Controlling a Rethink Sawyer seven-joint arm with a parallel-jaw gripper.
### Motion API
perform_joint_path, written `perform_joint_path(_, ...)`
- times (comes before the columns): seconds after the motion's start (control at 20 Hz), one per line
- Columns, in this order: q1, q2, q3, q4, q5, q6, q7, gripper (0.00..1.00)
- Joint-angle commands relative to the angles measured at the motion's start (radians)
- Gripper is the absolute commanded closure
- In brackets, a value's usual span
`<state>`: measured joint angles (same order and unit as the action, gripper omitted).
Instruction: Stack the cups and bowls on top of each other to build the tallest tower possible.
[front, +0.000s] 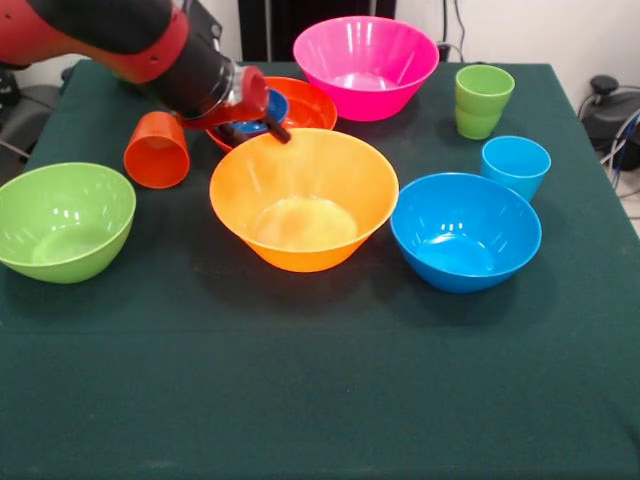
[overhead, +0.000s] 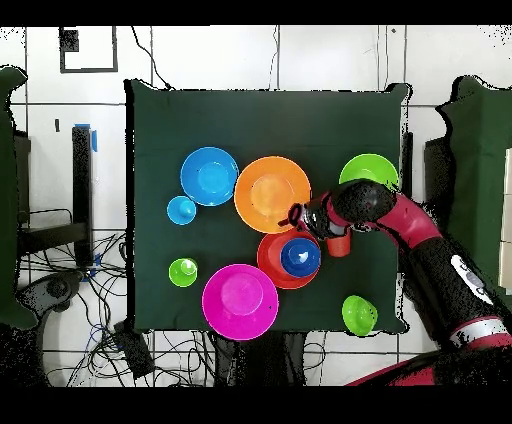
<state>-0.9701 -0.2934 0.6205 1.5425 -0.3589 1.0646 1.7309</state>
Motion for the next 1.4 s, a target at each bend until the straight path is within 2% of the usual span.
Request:
perform_joint_path(0.05, 0.127, -0.082, -0.120, 0.001, -0.190, 0.170, -0.145, 0.00)
perform_joint_path(0.1, 0.142, -0.094, -0.140, -0.026, -0.220, 0.198, -0.147, 0.00)
perform_joint_path(0.15, 0.151, -0.112, -0.167, -0.029, -0.221, 0.198, -0.092, 0.00)
perform_joint_path(0.25, 0.161, -0.131, -0.190, -0.041, -0.258, 0.138, -0.052, 0.00)
perform_joint_path(0.3, 0.165, -0.142, -0.193, -0.048, -0.285, 0.096, -0.054, 0.00)
perform_joint_path(0.45, 0.197, -0.168, -0.217, -0.082, -0.347, 0.062, -0.042, 0.00)
perform_joint_path(0.65, 0.230, -0.157, -0.237, -0.133, -0.402, 0.037, -0.031, 0.00)
perform_joint_path(0.7, 0.234, -0.157, -0.243, -0.135, -0.404, 0.003, 0.004, 0.00)
perform_joint_path(0.75, 0.231, -0.156, -0.239, -0.130, -0.411, -0.092, 0.053, 0.00)
perform_joint_path(0.85, 0.238, -0.165, -0.251, -0.122, -0.420, -0.164, 0.110, 0.00)
perform_joint_path(0.9, 0.244, -0.164, -0.261, -0.127, -0.411, -0.149, 0.123, 0.00)
perform_joint_path(0.95, 0.256, -0.165, -0.280, -0.129, -0.398, -0.158, 0.126, 1.00)
perform_joint_path(1.4, 0.278, -0.168, -0.316, -0.133, -0.363, -0.192, 0.108, 1.00)
